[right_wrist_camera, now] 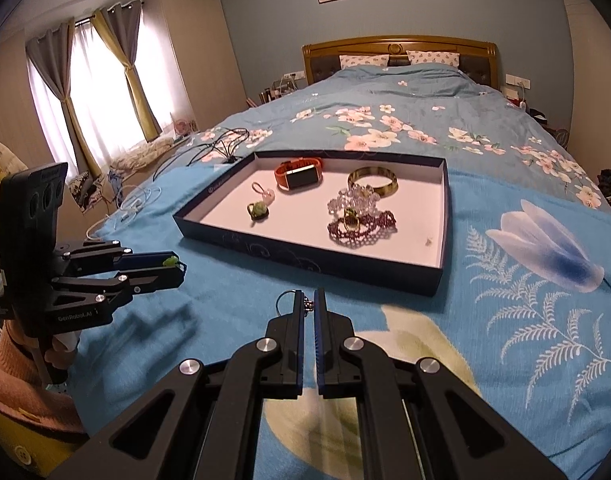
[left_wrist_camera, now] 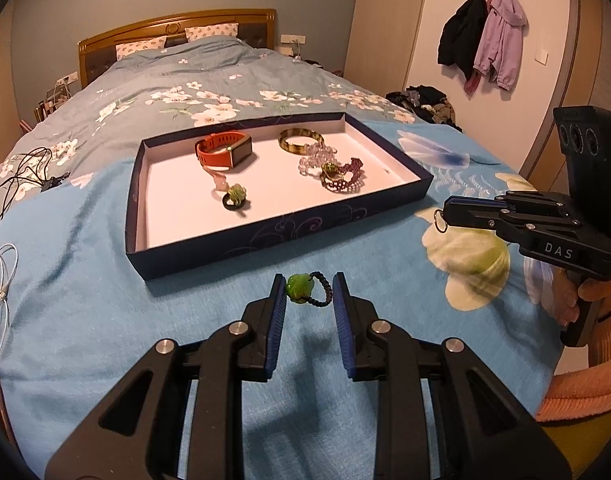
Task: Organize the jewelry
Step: 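Lift the silver ring with the right tool while the left tool carries the green ring toward the box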
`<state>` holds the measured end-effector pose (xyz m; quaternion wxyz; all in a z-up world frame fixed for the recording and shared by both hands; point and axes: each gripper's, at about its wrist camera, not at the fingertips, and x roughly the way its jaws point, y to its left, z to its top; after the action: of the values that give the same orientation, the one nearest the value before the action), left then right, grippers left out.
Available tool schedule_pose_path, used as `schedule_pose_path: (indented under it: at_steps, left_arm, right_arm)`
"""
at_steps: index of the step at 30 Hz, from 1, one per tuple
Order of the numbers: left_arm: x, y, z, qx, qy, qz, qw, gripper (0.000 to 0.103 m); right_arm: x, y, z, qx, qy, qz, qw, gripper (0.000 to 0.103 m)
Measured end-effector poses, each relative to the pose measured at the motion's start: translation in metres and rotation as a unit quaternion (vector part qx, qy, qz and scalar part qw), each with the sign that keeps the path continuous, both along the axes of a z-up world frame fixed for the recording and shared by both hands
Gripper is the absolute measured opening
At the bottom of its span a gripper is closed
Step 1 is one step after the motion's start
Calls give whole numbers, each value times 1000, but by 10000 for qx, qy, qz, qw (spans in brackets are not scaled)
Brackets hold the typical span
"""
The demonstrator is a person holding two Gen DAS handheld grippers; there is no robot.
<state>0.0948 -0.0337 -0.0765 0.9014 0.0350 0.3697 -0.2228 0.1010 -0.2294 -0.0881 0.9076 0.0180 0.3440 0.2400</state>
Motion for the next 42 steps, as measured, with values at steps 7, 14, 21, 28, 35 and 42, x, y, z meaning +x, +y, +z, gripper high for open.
schedule_pose_path:
  at_steps: [7,14,21,28,35,42]
  left_arm:
    - [0,3,8,-89,-133,58,9999,24]
    - [1,6,15,-154,-241,115,9995,24]
    - [2,7,21,-168,-327,135,9992,24]
    - [3,7,26,-196,-402,143,9989,24]
    - [4,6,30,-202,-459,145,9986,24]
    - [6,7,34,-198,-509,157,9984,24]
  right_arm:
    - [1,0,7,127,-124,-22,9998,3]
    - [1,-1,10,182,-182,-38,9997,3]
    - [4,0,15,214,-250,-48,9994,3]
    - [6,-2,19,294,-307,-79,9991,3]
    - [10,-3,22,322,-364,-89,9988,3]
    - [12,-2,25,326,-408,-74,9986,3]
